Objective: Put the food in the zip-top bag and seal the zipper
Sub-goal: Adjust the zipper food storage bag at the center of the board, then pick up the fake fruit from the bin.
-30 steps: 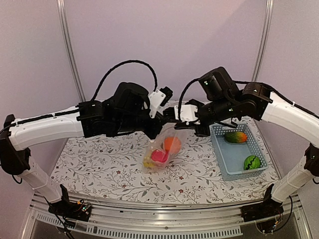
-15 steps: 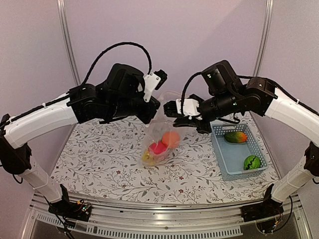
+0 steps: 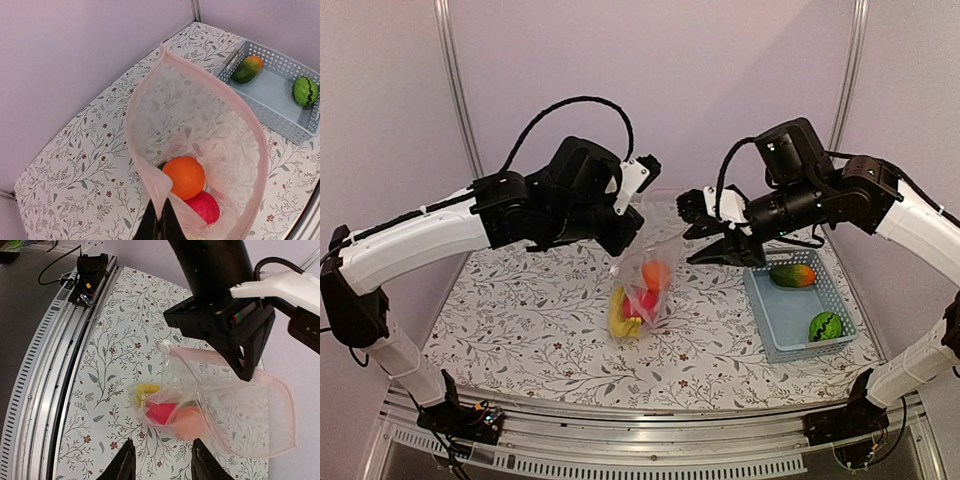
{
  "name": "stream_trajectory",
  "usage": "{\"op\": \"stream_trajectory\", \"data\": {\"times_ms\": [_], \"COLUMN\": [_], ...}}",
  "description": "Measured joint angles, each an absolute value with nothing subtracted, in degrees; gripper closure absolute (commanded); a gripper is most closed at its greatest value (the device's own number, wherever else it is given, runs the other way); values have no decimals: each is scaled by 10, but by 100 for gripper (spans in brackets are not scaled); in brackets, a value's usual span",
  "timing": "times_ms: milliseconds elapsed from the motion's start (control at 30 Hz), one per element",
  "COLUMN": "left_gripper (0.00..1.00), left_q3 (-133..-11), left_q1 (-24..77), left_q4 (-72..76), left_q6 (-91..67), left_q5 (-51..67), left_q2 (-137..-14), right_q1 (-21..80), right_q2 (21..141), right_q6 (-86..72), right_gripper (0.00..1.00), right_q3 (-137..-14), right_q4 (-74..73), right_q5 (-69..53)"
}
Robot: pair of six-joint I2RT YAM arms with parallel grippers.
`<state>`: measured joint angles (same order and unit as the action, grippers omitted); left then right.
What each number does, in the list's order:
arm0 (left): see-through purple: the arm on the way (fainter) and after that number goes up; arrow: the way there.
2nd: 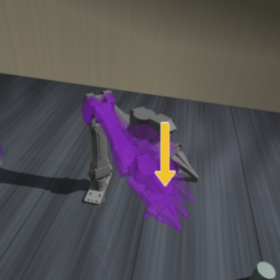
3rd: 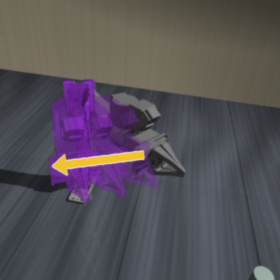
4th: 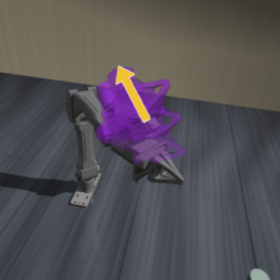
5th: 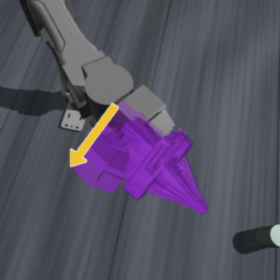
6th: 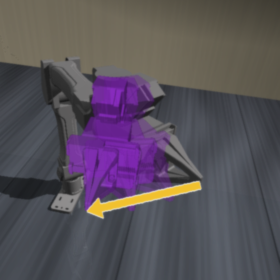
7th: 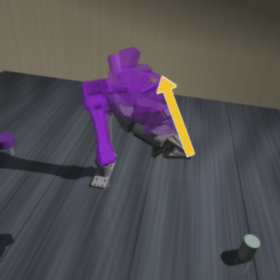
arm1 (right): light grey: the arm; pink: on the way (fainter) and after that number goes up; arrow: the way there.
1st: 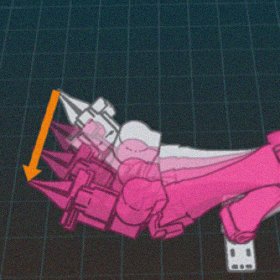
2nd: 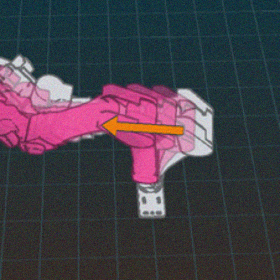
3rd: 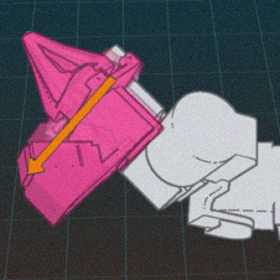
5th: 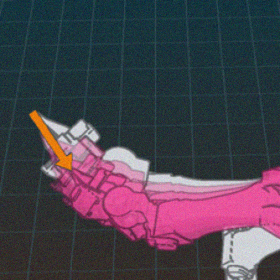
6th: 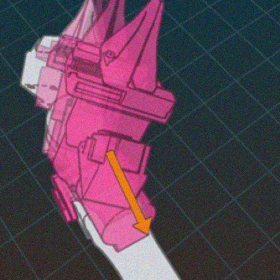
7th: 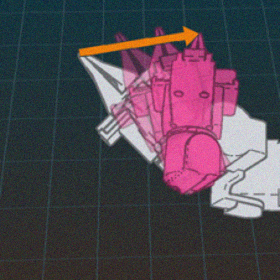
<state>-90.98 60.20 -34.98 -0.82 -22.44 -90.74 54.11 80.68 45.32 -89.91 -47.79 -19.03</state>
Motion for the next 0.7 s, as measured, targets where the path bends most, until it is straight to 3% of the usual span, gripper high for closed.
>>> {"op": "stream_trajectory", "data": {"times_ms": [333, 700], "left_gripper": [100, 100], "left_q3": [-910, -901], "left_q1": [601, 560], "left_q4": [-351, -399], "left_q6": [22, 120], "left_q5": [-225, -352], "left_q2": [-911, -871], "right_q1": [330, 81], "right_q2": [673, 632], "right_q6": [420, 379], "right_gripper": [61, 59], "right_q3": [-768, -603], "right_q4": [-458, -428], "right_q5": [-278, -309]}}
